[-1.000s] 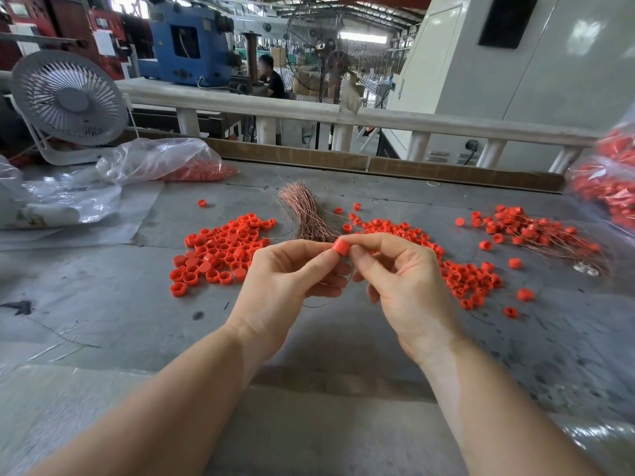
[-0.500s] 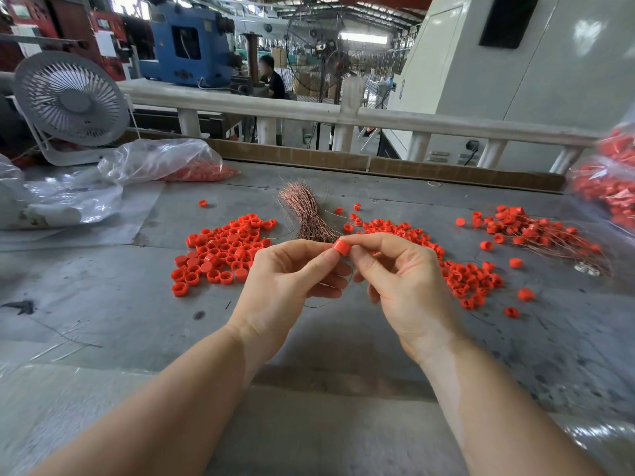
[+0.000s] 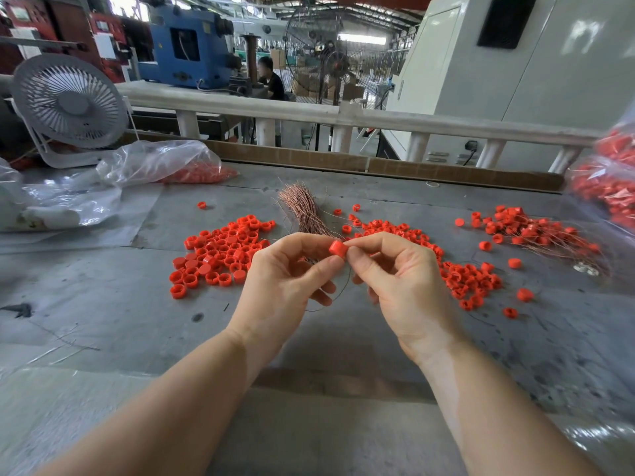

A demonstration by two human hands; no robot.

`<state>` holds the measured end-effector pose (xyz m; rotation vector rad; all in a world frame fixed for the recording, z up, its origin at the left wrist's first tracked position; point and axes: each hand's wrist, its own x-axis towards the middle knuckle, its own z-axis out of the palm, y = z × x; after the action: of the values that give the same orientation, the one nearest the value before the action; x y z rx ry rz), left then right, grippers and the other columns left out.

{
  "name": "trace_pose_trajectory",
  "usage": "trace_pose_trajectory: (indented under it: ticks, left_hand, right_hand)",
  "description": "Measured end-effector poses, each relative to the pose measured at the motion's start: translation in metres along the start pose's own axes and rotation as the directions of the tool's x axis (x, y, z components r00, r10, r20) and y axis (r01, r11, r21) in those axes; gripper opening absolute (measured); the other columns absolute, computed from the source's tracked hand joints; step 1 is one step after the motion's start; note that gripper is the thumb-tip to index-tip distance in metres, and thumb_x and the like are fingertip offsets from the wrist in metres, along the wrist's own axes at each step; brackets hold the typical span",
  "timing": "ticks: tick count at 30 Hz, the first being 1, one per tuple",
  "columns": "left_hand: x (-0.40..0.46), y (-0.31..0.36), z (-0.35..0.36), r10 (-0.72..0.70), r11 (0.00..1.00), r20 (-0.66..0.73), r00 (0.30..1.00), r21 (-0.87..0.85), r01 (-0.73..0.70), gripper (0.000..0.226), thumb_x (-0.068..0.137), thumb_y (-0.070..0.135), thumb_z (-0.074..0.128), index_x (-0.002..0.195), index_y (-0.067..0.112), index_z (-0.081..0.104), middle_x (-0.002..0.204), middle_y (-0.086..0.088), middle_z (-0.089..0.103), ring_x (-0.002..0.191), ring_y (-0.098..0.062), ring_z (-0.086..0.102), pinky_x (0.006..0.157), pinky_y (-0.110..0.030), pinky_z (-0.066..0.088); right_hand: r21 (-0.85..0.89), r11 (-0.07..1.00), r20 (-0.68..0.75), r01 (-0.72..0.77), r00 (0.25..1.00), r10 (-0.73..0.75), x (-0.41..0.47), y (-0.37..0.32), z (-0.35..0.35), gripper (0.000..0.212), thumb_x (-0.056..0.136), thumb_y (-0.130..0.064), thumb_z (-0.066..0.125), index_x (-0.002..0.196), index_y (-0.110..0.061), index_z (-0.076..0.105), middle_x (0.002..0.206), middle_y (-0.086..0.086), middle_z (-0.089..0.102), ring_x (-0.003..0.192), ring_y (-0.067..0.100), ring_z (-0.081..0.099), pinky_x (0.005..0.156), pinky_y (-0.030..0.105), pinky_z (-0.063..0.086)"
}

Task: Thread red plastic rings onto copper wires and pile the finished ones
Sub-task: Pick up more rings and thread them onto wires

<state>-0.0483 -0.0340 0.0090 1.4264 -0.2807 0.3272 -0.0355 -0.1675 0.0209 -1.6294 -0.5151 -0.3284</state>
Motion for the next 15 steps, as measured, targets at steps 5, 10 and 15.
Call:
trace_pose_trajectory:
  ticks: [5, 10, 15]
  left_hand:
    - [0.0000, -0.0007, -0.0006, -0.001, 1.000, -0.007, 1.000, 0.011, 0.001, 0.013, 0.077, 0.003, 0.067, 0.090, 0.006, 0.068, 0.067, -0.001, 0.065, 0.050, -0.009, 0.056, 0.047, -0.021, 0.048]
    - [0.0004, -0.0010, -0.0008, 0.006, 1.000, 0.002, 1.000, 0.003, -0.006, 0.020, 0.078, 0.001, 0.066, 0.093, 0.013, 0.068, 0.068, 0.003, 0.064, 0.051, -0.010, 0.056, 0.046, -0.021, 0.048]
    - [-0.0007, -0.0008, -0.0013, 0.007, 1.000, 0.014, 1.000, 0.005, -0.007, 0.021, 0.069, 0.016, 0.069, 0.090, 0.013, 0.070, 0.067, 0.002, 0.065, 0.051, -0.009, 0.056, 0.046, -0.020, 0.047]
  right_hand:
    - [-0.025, 1.000, 0.002, 0.003, 1.000, -0.003, -0.0008, -0.0003, -0.0011, 0.013, 0.086, -0.007, 0.063, 0.081, -0.017, 0.070, 0.054, -0.019, 0.060, 0.050, -0.004, 0.053, 0.050, 0.006, 0.038]
    - [-0.039, 0.999, 0.000, -0.013, 1.000, 0.013, -0.0009, 0.0001, -0.0022, 0.011, 0.085, -0.011, 0.064, 0.080, -0.019, 0.071, 0.055, -0.018, 0.060, 0.051, -0.003, 0.053, 0.050, 0.007, 0.038]
    - [-0.068, 0.997, -0.005, -0.023, 1.000, 0.023, -0.0009, 0.0018, -0.0026, 0.014, 0.085, -0.015, 0.065, 0.076, -0.025, 0.070, 0.057, -0.017, 0.061, 0.054, -0.003, 0.052, 0.052, 0.008, 0.038]
